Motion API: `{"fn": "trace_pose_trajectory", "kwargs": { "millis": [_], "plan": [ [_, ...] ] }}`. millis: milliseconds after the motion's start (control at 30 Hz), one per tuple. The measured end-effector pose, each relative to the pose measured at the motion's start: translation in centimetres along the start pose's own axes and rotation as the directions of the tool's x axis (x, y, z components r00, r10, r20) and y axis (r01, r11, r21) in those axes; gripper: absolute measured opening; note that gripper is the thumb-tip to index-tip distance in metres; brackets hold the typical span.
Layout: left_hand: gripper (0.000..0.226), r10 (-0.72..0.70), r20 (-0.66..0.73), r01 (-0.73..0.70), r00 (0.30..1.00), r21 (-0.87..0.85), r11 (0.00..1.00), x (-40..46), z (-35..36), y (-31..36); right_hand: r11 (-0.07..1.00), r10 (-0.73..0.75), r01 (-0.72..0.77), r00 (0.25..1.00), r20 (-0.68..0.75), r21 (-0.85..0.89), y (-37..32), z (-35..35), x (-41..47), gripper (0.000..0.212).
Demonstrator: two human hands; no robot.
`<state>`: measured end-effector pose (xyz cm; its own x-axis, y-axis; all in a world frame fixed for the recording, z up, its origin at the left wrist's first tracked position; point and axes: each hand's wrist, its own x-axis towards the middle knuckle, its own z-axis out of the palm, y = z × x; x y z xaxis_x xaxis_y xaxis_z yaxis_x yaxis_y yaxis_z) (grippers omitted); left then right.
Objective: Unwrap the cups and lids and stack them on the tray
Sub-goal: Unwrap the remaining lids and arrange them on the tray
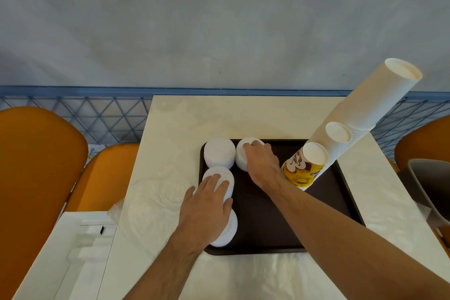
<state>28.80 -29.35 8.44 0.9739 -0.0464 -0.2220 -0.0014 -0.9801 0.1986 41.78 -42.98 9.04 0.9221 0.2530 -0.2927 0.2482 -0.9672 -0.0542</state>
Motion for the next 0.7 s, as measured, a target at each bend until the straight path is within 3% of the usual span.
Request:
{"fn": "trace_pose_trajectory", "kwargs": {
  "millis": [100,233,367,533,700],
  "plan": [
    [0.055,-0.002,0.001,0.002,1.000,-0.011,1.000,0.0,-0.2,-0.1,0.994,-0.024,0.032,0.997,-0.078,0.101,-0.1,-0.6,-0.9,0.063],
    [0.053,0.019,-0.027,-0.020,0.999,-0.058,0.998,0.0,-0.3,0.0,0.938,-0.069,0.148,0.966,-0.250,0.313,-0.2,-1.5,-4.7,0.033],
    [0.044,0.008,-0.128,-0.030,0.992,-0.165,0.986,-0.4,-0.7,-0.6,0.843,-0.157,0.280,0.944,-0.289,0.459,-0.4,0.0,-9.9,0.011],
    [0.048,0.082,-0.042,-0.087,0.996,-0.115,0.990,-0.5,-1.3,-1.5,0.850,-0.405,0.425,0.905,-0.128,0.312,-2.6,2.7,-14.1,0.039],
    [0.058,0.085,0.057,-0.082,0.995,-0.040,0.996,-0.2,-1.3,-1.8,0.897,-0.385,0.384,0.922,-0.039,0.220,-3.2,3.8,-15.0,0.048]
  ]
}}
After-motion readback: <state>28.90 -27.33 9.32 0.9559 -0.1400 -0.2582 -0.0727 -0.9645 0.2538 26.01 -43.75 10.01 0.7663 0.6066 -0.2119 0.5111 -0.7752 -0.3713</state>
